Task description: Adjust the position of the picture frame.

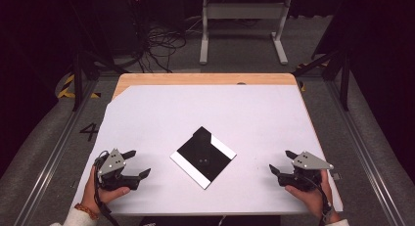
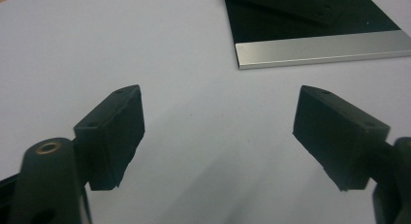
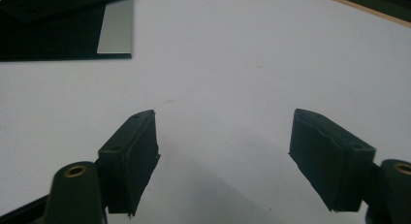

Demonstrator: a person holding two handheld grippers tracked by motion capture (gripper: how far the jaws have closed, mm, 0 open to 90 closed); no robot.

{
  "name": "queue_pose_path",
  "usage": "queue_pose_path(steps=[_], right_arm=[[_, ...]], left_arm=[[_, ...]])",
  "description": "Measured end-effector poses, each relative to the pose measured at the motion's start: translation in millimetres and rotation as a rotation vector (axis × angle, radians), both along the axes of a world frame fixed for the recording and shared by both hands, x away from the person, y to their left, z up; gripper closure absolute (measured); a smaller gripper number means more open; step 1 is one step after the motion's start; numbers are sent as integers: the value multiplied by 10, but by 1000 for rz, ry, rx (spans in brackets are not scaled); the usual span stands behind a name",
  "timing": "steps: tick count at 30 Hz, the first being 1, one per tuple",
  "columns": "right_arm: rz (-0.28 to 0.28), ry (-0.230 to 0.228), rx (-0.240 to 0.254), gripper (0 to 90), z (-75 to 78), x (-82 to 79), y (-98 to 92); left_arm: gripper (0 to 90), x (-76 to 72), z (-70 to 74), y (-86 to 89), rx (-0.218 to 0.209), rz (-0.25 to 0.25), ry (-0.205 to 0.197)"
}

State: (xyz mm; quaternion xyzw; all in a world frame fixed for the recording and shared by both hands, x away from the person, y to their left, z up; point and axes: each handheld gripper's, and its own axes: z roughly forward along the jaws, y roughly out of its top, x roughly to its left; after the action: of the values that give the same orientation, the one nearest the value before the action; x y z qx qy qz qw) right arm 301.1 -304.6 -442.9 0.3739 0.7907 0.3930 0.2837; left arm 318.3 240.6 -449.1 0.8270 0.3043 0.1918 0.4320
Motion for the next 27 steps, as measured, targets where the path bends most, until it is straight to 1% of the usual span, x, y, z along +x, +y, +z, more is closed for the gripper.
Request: queue_pose_path(steps=[2,4,5,6,7,8,9,10,11,13,14,15,16,17,18,20,22,24,26,27], right_arm=[[9,8,-9,273,-11,1,19],[16,14,-10,289,-24,11,34],[18,18,-9,294,-29,17,40],[19,21,-10,301,-32,21,47],[22,22,-10,310,-34,23,52],[28,23,-11,329,-34,28,58],[28,23,-11,329,-34,28,58],[30,21,-9,348,-36,33,65],[29,23,-7,383,-40,43,75],[45,30,-10,445,-44,56,94],[45,34,-13,500,-38,61,109],[53,37,-6,539,-34,66,114],[66,40,4,584,-27,71,126],[73,42,2,647,-21,76,139],[87,46,4,713,-17,81,153],[109,52,0,793,-11,97,191],[119,57,-7,829,-8,114,227],[131,61,-9,859,-5,139,269],[138,69,-2,875,-5,170,313],[141,71,0,882,-6,188,341]], left_arm=[[229,9,-22,-25,15,1,16],[266,10,-41,-37,17,-6,36],[291,15,-45,-42,31,-11,30],[313,15,-47,-43,34,-21,27],[328,14,-49,-40,22,-28,29],[342,18,-47,-36,21,-27,29],[368,18,-47,-36,21,-27,29],[368,24,-46,-39,26,-33,26],[418,29,-45,-47,28,-35,21],[487,38,-43,-66,37,-51,26],[530,41,-43,-74,43,-52,27],[562,48,-46,-84,43,-63,39],[616,53,-46,-94,57,-70,40],[653,56,-50,-108,61,-82,51],[686,65,-55,-115,47,-101,60],[755,85,-61,-151,50,-113,78],[810,103,-63,-205,60,-126,83],[860,125,-72,-253,75,-129,90],[884,151,-86,-300,80,-139,99],[885,165,-94,-327,90,-145,105]])
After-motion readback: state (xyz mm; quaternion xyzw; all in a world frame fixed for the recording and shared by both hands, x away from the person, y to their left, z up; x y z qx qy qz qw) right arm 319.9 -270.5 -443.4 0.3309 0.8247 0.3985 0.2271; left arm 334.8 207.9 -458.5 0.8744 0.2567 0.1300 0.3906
